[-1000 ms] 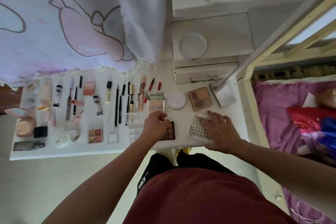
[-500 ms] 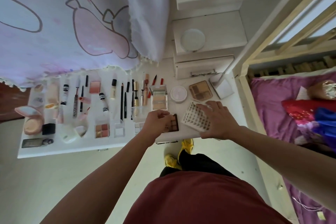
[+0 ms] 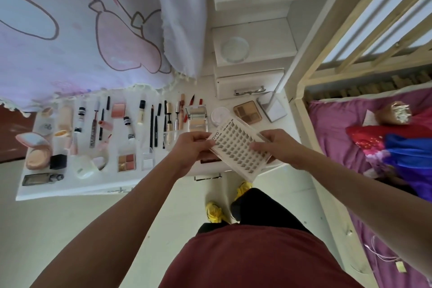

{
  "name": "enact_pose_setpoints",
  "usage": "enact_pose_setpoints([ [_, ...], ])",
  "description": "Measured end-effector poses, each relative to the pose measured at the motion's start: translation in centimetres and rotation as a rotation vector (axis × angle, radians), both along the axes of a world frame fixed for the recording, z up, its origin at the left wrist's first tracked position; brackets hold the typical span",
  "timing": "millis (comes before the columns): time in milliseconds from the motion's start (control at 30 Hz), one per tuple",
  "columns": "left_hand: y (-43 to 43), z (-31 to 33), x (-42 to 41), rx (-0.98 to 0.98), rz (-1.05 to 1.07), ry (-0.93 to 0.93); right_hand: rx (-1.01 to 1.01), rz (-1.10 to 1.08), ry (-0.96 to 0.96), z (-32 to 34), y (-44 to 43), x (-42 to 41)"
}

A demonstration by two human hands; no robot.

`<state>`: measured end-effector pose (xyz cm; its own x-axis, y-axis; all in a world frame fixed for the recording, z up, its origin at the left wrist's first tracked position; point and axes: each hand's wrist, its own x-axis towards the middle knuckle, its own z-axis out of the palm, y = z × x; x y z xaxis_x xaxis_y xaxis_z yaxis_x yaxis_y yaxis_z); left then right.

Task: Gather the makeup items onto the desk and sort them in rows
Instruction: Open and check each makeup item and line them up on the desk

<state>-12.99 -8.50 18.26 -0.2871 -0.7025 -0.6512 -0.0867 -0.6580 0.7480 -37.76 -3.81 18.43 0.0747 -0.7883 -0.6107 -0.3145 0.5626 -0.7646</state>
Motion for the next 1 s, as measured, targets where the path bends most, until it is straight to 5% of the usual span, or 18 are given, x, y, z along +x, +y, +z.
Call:
enact_pose_setpoints([
  [400,-0.6,2.4,-7.0,0.061,0.126,-0.296,-0.305,0.319,0.341,1.3,-0.1,-0.2],
  [500,-0.6,2.2,-8.6,0.117,0.161,-0.259,-0.21,0.247,0.101,1.3,-0.2,-2.4],
  [667,-0.1,1.9,-10.8,0.15,0.229,-0.22,0.224,0.094,-0.362,1.0,-0.7,-5.9],
  [1000,0.0,1.6,-12.3,0.111,0.237,-0.215,0.304,0.143,-0.433,0.3,-2.7,-8.6],
])
